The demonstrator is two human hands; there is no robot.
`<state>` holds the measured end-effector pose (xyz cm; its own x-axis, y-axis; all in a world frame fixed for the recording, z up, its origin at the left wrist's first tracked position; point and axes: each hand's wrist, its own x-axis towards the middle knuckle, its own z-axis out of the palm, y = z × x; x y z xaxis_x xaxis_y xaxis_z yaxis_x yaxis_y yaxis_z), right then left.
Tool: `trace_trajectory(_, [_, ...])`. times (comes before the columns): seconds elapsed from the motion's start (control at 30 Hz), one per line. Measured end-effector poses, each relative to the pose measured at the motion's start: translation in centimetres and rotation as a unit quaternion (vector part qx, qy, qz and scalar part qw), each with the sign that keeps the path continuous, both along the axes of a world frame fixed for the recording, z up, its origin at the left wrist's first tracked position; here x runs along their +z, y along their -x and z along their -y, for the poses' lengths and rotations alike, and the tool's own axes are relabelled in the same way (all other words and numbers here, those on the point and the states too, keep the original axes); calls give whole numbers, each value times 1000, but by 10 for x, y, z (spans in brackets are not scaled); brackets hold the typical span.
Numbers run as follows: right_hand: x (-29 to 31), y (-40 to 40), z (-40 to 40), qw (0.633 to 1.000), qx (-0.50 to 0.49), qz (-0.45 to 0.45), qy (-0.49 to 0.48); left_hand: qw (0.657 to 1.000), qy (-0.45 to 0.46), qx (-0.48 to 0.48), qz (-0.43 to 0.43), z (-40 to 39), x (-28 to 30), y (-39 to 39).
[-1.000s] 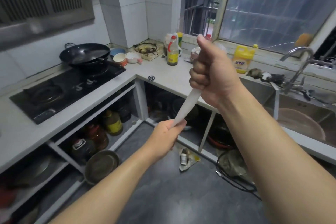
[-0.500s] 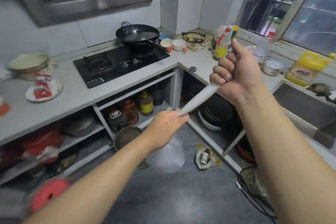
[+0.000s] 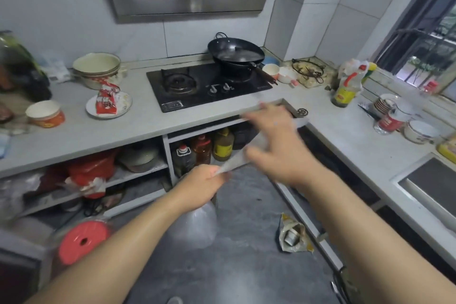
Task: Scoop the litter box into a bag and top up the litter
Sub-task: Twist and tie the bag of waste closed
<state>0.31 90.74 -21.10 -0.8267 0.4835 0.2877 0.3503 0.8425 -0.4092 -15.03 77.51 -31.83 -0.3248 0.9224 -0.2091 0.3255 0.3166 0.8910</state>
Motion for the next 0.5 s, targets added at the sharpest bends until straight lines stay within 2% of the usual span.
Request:
trace_trajectory(0.07, [-13,36,22,978,98,163,-80,1000,-3,-15,-2,5,11,22])
trace_trajectory(0.13, [-22,67,26,951,110,260,-122,999,-23,-16,-20,15,23,46])
trace_trajectory(0.17, [-19,79,27,951,106,271,-106,999,-36,-14,-27,21,28,60])
trace_trajectory(0.23, [-6,99,28,971,82,223,15,998,-53,-7,-17,35,34,86])
trace_trajectory(0.3, [8,119,30,974,73,178,122,998,-67,0,-5,50,42,109])
trace_trajectory(0.37, [27,138,38,970,94,178,139,995,-91,6,31,64,52,130])
trace_trajectory(0.5, [65,173,45,961,143,191,142,972,-113,46,201,89,74,163])
